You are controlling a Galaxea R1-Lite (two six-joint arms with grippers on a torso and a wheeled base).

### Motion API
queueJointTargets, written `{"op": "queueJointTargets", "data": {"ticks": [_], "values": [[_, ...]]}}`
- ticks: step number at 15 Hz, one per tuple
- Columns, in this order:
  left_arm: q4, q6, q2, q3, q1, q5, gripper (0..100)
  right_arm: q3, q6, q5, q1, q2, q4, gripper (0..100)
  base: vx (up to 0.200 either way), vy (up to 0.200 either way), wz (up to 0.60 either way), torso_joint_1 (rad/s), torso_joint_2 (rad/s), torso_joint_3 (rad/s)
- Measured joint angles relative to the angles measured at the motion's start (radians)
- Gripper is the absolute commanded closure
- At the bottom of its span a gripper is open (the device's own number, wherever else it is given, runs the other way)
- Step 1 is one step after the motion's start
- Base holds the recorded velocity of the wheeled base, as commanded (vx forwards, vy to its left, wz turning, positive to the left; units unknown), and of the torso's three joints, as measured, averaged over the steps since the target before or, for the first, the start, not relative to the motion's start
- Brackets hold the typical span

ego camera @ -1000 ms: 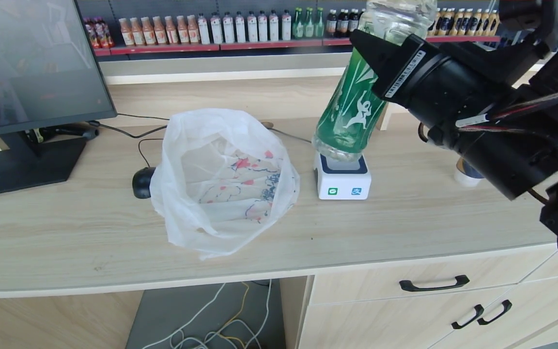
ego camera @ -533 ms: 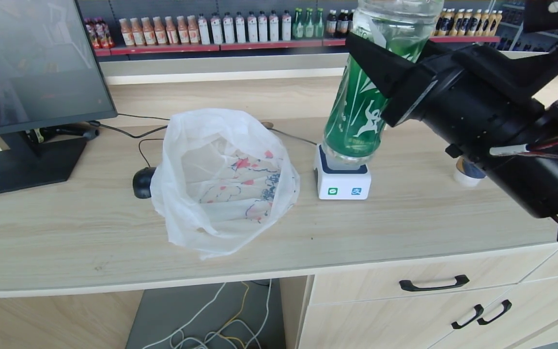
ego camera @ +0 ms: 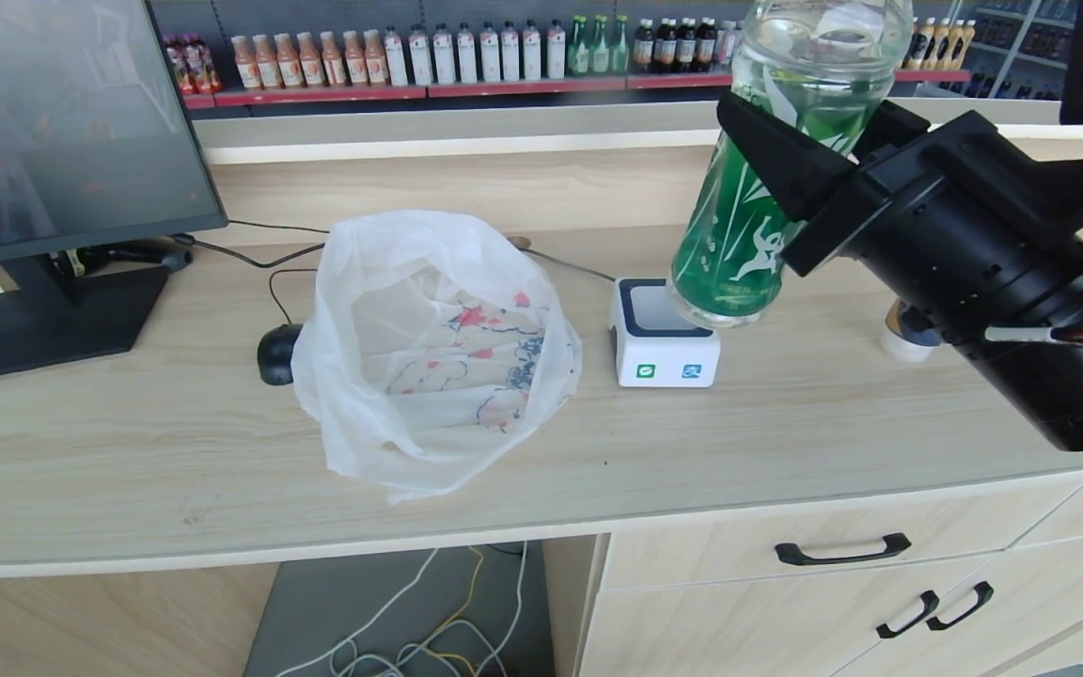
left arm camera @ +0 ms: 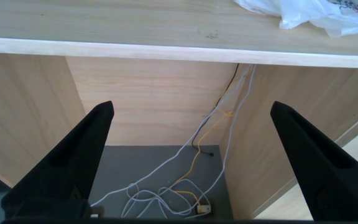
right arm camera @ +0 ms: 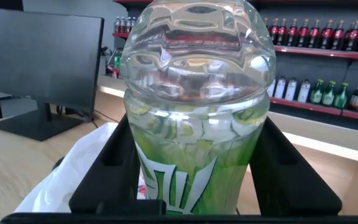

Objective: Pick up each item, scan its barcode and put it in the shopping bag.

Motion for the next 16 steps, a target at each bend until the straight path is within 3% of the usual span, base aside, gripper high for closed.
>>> {"op": "queueJointTargets", "data": {"ticks": [5, 16], "values": [[0.000, 0.001, 0.000, 0.000, 0.000, 0.000, 0, 0.040, 0.014, -0.033, -0.012, 0.005, -0.056, 100, 0.000, 0.000, 0.00, 0.000, 0.00, 0.000], [0.000, 0.001, 0.000, 0.000, 0.000, 0.000, 0, 0.054, 0.027, -0.055, -0.061, 0.005, -0.072, 100, 0.000, 0.200, 0.00, 0.002, 0.00, 0.002]]}}
